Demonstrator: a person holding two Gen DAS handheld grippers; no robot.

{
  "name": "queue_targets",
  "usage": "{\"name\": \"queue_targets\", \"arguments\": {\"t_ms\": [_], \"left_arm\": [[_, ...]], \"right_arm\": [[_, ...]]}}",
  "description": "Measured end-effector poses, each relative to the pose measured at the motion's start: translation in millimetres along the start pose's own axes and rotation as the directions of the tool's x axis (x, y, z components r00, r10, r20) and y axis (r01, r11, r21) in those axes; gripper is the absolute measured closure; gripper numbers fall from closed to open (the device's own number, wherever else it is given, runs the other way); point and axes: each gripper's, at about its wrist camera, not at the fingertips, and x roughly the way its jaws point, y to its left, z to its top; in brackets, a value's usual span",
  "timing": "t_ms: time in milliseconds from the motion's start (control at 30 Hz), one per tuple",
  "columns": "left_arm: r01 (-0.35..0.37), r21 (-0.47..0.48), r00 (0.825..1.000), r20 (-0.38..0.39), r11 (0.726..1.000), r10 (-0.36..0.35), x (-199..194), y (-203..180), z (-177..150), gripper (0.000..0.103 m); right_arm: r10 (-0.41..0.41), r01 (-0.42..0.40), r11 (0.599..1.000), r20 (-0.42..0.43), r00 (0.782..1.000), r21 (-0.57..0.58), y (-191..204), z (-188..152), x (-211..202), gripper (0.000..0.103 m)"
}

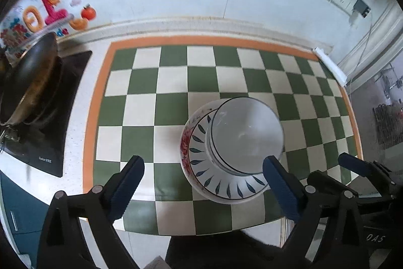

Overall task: Organize plates and bowls
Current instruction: 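Open both grippers and lift them away from the bowls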

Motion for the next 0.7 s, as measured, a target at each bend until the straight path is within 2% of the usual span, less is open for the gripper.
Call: {"name": "queue_targets", "arguments": {"t_ms": [133,267,367,500,633,700], "left_arm": [[-0.002,-0.006,0.998,0.057,1.000,0.002,-29,-7,-16,0.003],[-0.016,-0.011,0.992,0.129,1.000,0.017,-65,-16,-37,0.002],[-0.018,-0.011,0.983,0.185,1.000,0.020,-99,-23,-58,0.000],[-0.044,-0.022,0.962,0.268,0.999,0.048,-148,-33,-90,0.000],[-0.036,-0.044,0.947,0.317,0.998,0.048,-185,-39,-116,0.000],[-0.028,-0.050,0.945,0.324,0.998,0.043,-198,-40,-129,0.000]], "right_arm": [[-0.045,0.048,0.999,0.090,0.995,-0.025,6,-16,-36,0.005],[-0.048,0.055,0.998,0.161,0.986,-0.037,10,-34,-77,0.004],[-0.042,0.055,0.997,0.204,0.978,-0.056,14,-54,-110,0.003],[-0.043,0.067,0.995,0.274,0.961,-0.078,24,-90,-160,0.003],[-0.046,0.080,0.992,0.314,0.948,-0.096,35,-127,-201,0.002],[-0.043,0.079,0.992,0.329,0.943,-0.097,38,-144,-217,0.002]]}}
